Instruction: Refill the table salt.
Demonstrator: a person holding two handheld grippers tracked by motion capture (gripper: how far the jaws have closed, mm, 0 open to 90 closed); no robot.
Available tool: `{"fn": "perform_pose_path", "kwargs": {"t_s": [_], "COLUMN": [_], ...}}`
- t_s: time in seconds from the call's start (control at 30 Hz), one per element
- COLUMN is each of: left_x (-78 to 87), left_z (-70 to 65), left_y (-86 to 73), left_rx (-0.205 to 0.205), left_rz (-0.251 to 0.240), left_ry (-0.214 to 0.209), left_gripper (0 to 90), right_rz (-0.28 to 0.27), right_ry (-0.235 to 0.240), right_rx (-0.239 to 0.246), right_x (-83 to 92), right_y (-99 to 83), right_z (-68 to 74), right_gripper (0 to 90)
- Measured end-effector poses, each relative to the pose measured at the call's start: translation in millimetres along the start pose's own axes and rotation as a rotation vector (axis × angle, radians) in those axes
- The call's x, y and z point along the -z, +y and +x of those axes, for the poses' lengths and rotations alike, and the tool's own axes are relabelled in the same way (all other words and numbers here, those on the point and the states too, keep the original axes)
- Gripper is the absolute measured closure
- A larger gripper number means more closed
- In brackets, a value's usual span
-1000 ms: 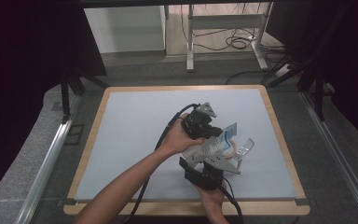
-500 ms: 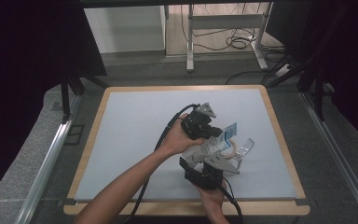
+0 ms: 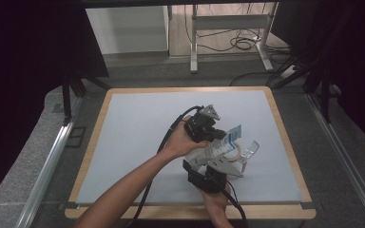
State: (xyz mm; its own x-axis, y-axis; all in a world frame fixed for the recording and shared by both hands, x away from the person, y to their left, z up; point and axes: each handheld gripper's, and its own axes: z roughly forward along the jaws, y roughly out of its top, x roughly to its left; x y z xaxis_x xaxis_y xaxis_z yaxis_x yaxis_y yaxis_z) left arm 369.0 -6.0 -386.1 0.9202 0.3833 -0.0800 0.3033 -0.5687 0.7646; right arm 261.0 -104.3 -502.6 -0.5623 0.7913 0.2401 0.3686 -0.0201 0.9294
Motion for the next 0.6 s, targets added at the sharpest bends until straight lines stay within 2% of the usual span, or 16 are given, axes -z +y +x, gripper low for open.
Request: {"fn": "perform_pose_path", "kwargs": {"t_s": [0.17,0.33,0.6], "left_x": [1.2,1.2,-0.7], "left_z": [1.0,-0.2,-1.0], "left_y": [1.9,4.2,6.0], "left_rx": [-0.004,-0.015,-0.022], "left_rz": [0.007,0.019,0.029], "left_ry": [0.001,0.005,0.003], "left_gripper": [90.0,90.0,90.0], "right_rz": [-0.011,-0.021,-0.023], "right_ry": [-0.015,-0.054,-0.078], "right_rx": [-0.001,0.025,0.032], "right_x": [-2.4,-6.2,-11.2], "right_y": [0.4,-1.2,-1.4], "right_z": [1.8,2.5,2.4], "right_gripper": [40.7,41.1,41.5]}}
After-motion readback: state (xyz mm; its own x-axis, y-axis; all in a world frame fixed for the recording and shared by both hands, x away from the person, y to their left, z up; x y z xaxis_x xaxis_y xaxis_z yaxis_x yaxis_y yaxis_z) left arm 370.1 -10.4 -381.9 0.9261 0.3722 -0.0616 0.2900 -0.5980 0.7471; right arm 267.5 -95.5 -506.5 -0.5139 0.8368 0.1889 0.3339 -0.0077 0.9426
